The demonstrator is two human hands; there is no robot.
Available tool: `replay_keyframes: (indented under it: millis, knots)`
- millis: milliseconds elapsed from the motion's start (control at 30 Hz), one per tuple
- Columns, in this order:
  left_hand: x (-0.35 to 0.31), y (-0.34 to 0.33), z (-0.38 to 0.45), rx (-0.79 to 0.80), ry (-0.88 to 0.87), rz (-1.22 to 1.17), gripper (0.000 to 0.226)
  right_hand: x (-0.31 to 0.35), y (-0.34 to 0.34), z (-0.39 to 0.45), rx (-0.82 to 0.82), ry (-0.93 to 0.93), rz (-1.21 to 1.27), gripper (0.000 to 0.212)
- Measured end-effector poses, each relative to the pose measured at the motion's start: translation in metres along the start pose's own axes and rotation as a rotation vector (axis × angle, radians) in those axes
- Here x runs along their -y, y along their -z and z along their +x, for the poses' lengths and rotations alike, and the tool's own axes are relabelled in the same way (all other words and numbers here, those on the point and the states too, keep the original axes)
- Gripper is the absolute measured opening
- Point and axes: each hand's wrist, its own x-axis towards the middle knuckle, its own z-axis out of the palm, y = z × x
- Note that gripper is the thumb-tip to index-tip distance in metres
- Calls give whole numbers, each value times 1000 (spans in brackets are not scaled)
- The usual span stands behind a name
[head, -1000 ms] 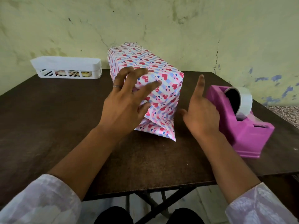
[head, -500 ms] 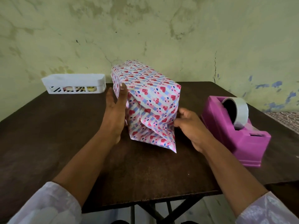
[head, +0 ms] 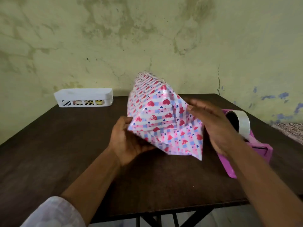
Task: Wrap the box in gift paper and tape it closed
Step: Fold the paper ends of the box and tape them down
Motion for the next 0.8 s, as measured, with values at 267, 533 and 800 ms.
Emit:
replay_keyframes:
  millis: [267,533,800]
  knots:
    - [-4,0,-26,-219,-33,1267,31,27,7,0,82,150,-364,21]
    - [-22,-25,-50,-237,-1192,1531,49,3,16,-48,-243,-43,-227,84]
    - [-20,-28,-25,-64,-1052,1901,65,-37,3,-78,-300,27,-657,11]
